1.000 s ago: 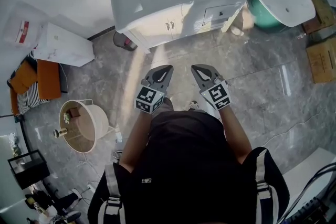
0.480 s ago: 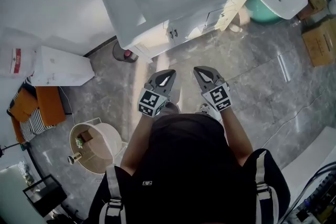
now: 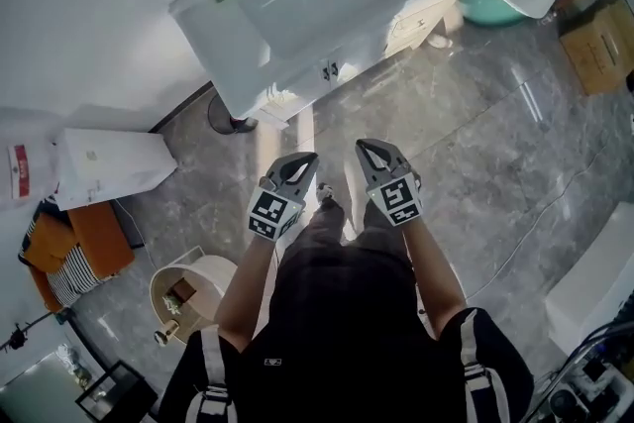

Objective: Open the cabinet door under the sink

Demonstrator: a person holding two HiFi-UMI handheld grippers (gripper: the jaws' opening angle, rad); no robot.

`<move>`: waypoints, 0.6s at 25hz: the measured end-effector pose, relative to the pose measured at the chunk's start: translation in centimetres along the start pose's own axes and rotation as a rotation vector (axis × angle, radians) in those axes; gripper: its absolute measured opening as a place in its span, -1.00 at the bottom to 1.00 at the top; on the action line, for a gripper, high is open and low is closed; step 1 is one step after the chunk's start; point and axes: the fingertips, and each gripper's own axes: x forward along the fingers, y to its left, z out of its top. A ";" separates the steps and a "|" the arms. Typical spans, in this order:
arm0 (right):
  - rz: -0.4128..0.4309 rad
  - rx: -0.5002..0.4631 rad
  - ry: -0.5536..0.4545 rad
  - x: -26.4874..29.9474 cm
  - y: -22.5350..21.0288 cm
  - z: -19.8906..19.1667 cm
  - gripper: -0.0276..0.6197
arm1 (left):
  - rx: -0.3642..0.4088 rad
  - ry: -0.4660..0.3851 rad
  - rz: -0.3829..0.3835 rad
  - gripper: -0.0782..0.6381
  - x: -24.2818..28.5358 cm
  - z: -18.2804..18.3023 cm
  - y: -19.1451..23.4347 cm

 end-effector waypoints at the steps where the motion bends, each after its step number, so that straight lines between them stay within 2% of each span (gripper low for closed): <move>1: -0.005 0.013 0.006 0.7 -0.3 -0.6 -0.73 | 0.001 0.002 0.000 -0.73 0.2 -0.2 0.4; 7: -0.028 0.077 0.018 5.9 -3.4 -6.1 -0.73 | -0.037 -0.025 0.062 -0.73 3.8 -3.0 3.4; 15: -0.082 0.104 0.021 13.9 -7.4 -13.8 -0.73 | -0.092 -0.026 0.089 -0.73 9.8 -8.6 5.8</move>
